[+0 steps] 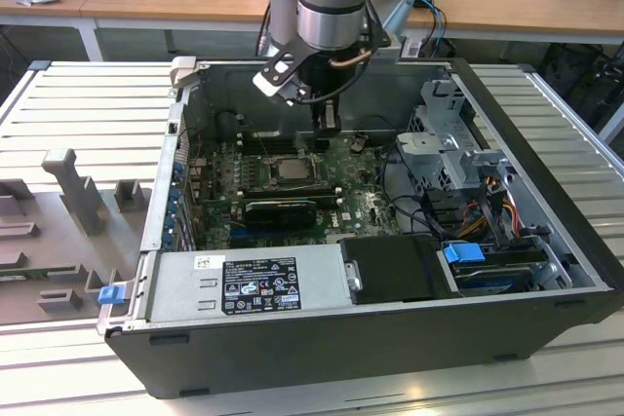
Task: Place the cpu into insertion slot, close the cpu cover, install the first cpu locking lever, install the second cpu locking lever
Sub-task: 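Close the cpu cover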
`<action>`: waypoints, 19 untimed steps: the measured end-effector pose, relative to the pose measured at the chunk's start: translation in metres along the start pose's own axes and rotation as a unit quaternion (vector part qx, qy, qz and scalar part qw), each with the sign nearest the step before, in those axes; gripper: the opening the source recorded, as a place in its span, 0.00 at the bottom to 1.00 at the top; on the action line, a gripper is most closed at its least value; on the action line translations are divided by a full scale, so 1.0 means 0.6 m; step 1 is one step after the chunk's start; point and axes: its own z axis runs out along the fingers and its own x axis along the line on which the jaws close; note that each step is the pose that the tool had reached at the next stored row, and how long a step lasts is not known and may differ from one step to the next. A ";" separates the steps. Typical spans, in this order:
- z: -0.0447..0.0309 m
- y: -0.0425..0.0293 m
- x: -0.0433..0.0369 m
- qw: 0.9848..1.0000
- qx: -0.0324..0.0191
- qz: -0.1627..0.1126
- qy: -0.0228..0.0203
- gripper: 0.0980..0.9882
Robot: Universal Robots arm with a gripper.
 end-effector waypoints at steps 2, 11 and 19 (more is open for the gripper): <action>0.008 -0.010 0.000 1.000 0.000 0.000 0.000 0.01; 0.036 -0.033 -0.001 1.000 0.001 -0.007 0.000 0.01; 0.036 -0.051 -0.001 1.000 0.001 -0.007 0.000 0.01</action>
